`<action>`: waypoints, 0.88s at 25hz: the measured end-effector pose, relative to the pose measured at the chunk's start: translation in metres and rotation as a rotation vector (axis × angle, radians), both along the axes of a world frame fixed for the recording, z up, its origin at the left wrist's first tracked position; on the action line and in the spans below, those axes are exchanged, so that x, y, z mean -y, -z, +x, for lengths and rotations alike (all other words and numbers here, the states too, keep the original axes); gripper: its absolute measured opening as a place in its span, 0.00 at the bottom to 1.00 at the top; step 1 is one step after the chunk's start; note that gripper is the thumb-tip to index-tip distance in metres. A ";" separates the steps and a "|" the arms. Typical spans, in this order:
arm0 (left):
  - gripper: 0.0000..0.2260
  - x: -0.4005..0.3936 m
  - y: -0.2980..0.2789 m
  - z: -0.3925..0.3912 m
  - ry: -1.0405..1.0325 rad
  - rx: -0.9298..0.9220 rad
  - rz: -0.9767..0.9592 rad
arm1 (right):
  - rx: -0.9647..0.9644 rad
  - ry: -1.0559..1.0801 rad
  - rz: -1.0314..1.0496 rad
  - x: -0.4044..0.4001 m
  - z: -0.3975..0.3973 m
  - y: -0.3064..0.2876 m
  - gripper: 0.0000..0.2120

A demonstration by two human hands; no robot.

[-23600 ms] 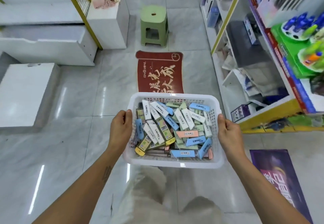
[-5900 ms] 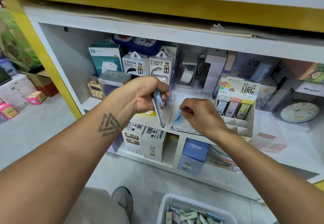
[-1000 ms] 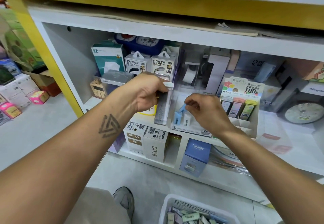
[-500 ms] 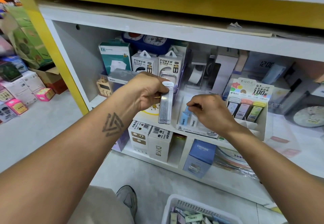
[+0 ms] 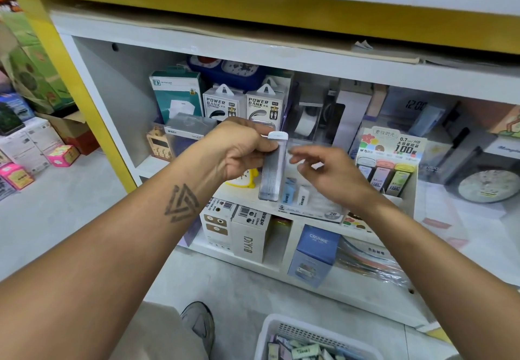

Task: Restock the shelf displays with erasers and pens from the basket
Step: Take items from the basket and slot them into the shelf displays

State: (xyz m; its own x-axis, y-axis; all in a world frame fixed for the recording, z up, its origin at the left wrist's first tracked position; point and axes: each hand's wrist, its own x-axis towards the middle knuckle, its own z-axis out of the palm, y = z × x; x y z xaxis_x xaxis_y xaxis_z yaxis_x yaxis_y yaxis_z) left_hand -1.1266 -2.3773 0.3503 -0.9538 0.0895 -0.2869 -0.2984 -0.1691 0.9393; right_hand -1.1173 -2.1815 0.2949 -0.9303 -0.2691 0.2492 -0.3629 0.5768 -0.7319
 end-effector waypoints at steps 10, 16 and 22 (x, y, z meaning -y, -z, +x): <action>0.16 -0.083 -0.004 0.016 0.391 0.014 0.144 | 0.112 -0.193 -0.436 -0.090 0.034 -0.032 0.14; 0.05 -0.123 0.016 0.014 0.342 -0.183 -0.420 | -0.029 0.215 -0.403 -0.132 0.045 -0.044 0.08; 0.07 -0.137 0.040 0.010 0.393 -0.336 -1.001 | -0.316 0.394 0.159 -0.133 0.035 -0.027 0.08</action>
State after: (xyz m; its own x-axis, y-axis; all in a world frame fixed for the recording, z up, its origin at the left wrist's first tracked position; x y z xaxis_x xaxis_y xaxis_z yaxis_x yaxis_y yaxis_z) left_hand -1.1167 -2.2402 0.3105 -0.9524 0.2747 -0.1321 0.1288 0.7555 0.6424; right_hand -1.0827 -2.0485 0.3220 -0.8546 0.0286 0.5185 -0.2848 0.8092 -0.5140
